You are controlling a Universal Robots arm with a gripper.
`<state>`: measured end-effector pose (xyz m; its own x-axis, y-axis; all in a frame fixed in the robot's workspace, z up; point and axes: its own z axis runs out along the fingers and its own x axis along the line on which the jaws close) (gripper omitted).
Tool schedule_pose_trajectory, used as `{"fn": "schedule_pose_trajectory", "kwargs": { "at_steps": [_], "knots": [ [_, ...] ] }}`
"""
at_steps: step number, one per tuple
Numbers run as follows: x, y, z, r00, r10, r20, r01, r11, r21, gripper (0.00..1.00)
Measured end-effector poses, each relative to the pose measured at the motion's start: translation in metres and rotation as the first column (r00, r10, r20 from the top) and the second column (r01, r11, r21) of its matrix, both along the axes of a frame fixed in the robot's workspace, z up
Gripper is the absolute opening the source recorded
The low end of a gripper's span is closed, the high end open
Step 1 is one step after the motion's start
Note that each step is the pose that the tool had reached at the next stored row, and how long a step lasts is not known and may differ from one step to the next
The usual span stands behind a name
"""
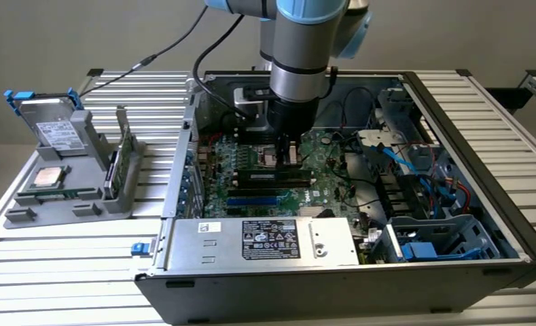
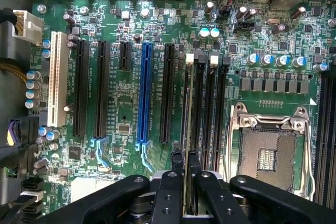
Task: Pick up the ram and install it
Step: 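Insert the ram into the slot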
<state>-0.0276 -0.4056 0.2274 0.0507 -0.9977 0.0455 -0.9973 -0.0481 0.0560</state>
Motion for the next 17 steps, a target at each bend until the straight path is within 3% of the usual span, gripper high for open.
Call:
{"fn": "schedule_pose_trajectory", "kwargs": {
  "at_steps": [5,17],
  "knots": [
    [-0.0001,0.0006,-0.0013,1.0000,0.000,-0.0008,0.000,1.0000,-0.0078,0.15],
    [-0.0004,0.0035,-0.0023,1.0000,0.000,-0.0008,0.000,0.9999,-0.0116,0.15]
  ]
}}
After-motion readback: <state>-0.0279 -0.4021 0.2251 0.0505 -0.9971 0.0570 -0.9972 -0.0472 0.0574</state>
